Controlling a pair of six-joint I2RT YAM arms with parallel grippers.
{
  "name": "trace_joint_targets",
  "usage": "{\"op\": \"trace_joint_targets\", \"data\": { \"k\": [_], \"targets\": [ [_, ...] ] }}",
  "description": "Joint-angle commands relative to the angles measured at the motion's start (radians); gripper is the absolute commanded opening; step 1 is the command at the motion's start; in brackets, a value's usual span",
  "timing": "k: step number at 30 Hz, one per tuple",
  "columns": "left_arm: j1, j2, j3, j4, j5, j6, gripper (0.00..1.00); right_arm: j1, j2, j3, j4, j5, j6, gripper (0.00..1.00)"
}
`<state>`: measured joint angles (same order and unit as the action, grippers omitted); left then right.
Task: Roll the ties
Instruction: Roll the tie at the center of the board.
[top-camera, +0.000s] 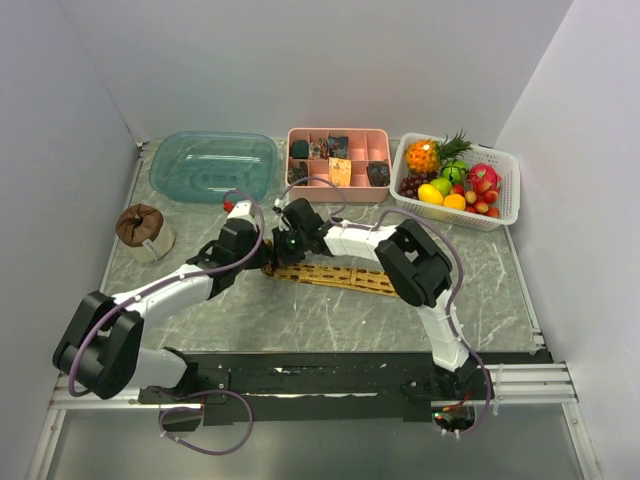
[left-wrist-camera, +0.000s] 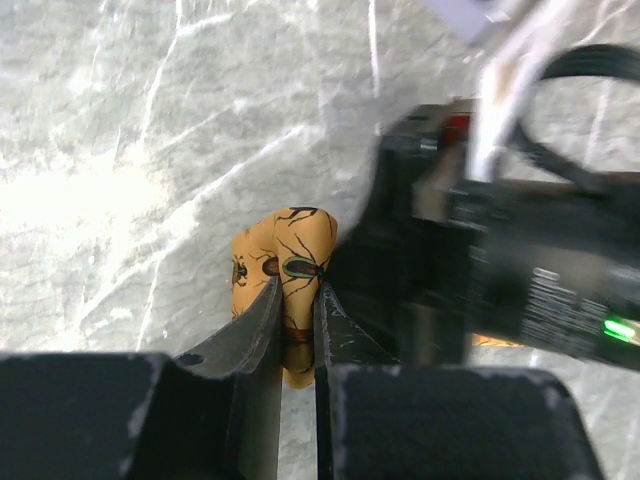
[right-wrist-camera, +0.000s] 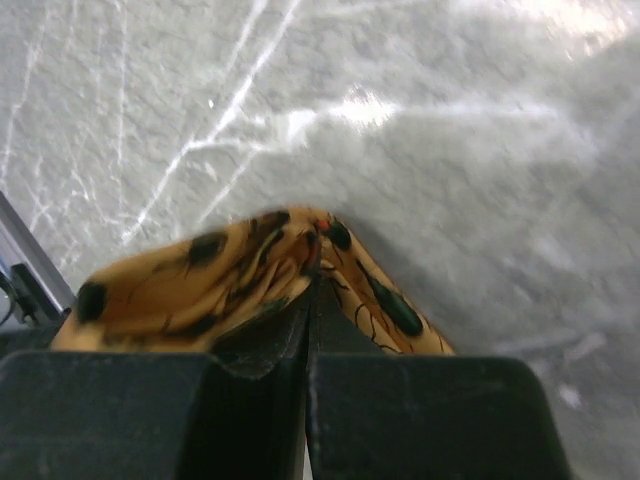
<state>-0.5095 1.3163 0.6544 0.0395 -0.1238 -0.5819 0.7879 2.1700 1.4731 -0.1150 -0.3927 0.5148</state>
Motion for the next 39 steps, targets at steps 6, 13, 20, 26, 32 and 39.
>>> {"op": "trace_joint_targets", "data": {
  "k": [6, 13, 20, 26, 32, 39],
  "targets": [
    [-0.052, 0.032, 0.057, -0.102, -0.154, 0.022, 0.01, -0.012, -0.17, -0.069, -0.012, 0.049, -0.03, 0.0],
    [-0.087, 0.046, 0.093, -0.151, -0.22, 0.039, 0.01, -0.013, -0.194, -0.085, -0.011, 0.054, -0.03, 0.0],
    [-0.132, 0.066, 0.142, -0.202, -0.287, 0.051, 0.01, -0.019, -0.21, -0.102, -0.018, 0.066, -0.035, 0.0],
    [-0.193, 0.133, 0.194, -0.245, -0.365, 0.059, 0.01, -0.036, -0.229, -0.128, -0.025, 0.081, -0.038, 0.0],
    [-0.254, 0.208, 0.246, -0.291, -0.448, 0.051, 0.01, -0.058, -0.259, -0.168, -0.015, 0.083, -0.038, 0.0],
    [-0.316, 0.273, 0.295, -0.325, -0.51, 0.037, 0.01, -0.065, -0.265, -0.194, -0.006, 0.077, -0.033, 0.0]
  ]
}}
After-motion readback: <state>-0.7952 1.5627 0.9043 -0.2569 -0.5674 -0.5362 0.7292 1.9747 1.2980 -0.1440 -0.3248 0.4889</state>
